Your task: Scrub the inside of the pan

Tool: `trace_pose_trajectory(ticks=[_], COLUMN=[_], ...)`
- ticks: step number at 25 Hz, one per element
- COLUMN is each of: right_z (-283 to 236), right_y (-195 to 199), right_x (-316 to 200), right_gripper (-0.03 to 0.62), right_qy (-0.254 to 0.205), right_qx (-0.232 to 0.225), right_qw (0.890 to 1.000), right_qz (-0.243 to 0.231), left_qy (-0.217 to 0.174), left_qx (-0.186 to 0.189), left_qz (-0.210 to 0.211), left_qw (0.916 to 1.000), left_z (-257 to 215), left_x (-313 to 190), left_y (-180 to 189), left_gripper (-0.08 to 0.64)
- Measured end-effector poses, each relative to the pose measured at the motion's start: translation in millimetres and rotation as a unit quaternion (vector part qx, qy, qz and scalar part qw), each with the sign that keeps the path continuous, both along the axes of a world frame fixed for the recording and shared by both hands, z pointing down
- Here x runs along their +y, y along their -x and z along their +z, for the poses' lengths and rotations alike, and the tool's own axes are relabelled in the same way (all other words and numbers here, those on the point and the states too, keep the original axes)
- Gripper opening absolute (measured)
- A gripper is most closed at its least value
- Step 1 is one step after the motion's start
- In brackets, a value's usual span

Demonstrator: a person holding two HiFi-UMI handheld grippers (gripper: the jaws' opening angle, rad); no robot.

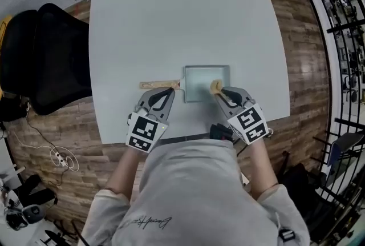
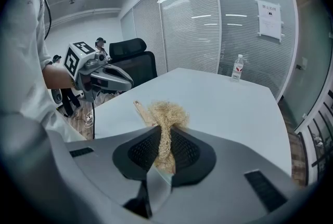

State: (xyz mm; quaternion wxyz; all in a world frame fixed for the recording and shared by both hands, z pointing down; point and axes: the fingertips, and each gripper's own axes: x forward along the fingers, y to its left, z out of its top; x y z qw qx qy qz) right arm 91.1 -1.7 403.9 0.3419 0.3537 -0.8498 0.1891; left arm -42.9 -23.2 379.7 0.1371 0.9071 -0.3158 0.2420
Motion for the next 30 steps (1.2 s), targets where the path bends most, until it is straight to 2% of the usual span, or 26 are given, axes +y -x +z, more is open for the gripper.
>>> trace_pose_trajectory(ticks=[6, 12, 14, 16, 20, 25, 30], right_z=[15, 25, 29, 33, 41, 49, 60], right_y=[-4, -5, -5, -6, -2, 11, 18], right_x=[2, 5, 2, -1, -4, 0, -1], right_gripper=[0.067, 0.069, 0.067, 0.068, 0.069, 0.067, 0.069], right_qy=[0.021, 0.029, 0.034, 0.042, 0.051, 0.055, 0.061], right_qx=[0.008, 0.009, 0.01, 0.011, 0.02, 0.034, 0.051], right_qw=[1.0, 0.999, 0.999, 0.999, 0.998, 0.996, 0.993], right_qz=[-0.006, -0.016, -0.021, -0.025, -0.038, -0.063, -0.086], left_qy=[0.009, 0.024, 0.025, 0.026, 0.018, 0.026, 0.03], left_qx=[-0.036, -0.064, -0.088, -0.123, -0.192, -0.248, -0.281], left_qz=[0.023, 0.075, 0.097, 0.13, 0.203, 0.27, 0.307], left_qw=[0.999, 0.9948, 0.9911, 0.9834, 0.9599, 0.9298, 0.9088], left_z=[20, 38, 47, 60, 82, 106, 125], left_x=[-5, -10, -14, -16, -11, 1, 2], left_y=[7, 12, 12, 11, 13, 22, 27], left_gripper=[0.011, 0.012, 0.012, 0.012, 0.014, 0.126, 0.146])
